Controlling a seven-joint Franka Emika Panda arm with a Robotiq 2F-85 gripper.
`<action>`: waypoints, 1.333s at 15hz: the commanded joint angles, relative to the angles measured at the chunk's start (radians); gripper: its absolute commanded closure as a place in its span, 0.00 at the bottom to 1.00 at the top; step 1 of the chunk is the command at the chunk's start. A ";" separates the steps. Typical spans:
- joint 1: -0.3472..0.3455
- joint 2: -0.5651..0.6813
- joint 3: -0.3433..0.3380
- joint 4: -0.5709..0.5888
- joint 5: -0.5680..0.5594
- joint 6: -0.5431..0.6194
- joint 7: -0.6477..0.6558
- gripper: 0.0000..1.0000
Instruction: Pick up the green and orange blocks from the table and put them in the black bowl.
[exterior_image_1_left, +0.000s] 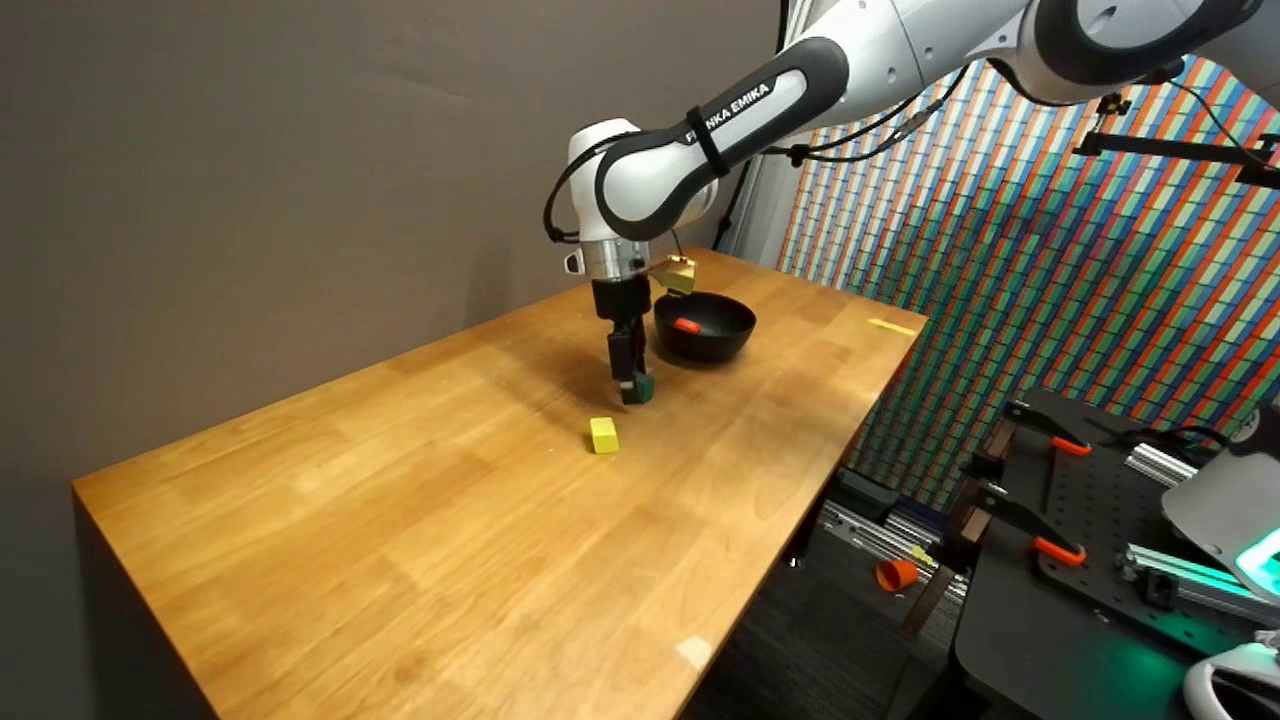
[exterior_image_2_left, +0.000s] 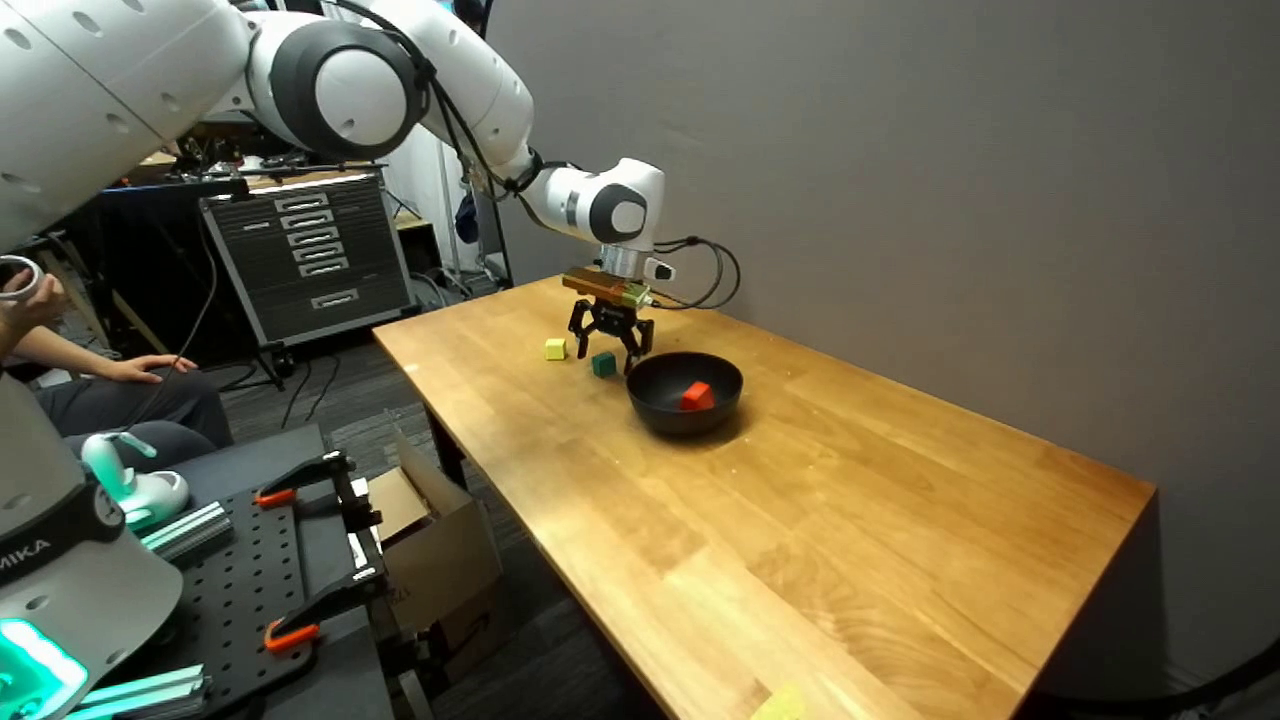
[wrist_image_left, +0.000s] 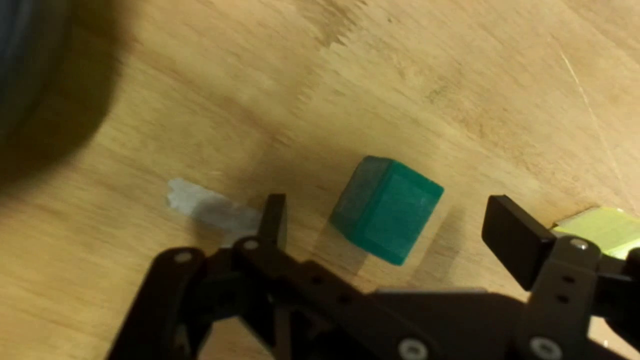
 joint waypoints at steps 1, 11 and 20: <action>-0.008 0.062 0.027 0.102 0.037 -0.044 -0.043 0.25; 0.006 0.029 0.009 0.080 0.027 -0.070 -0.006 0.91; 0.066 -0.041 -0.085 0.086 -0.091 -0.146 0.066 0.87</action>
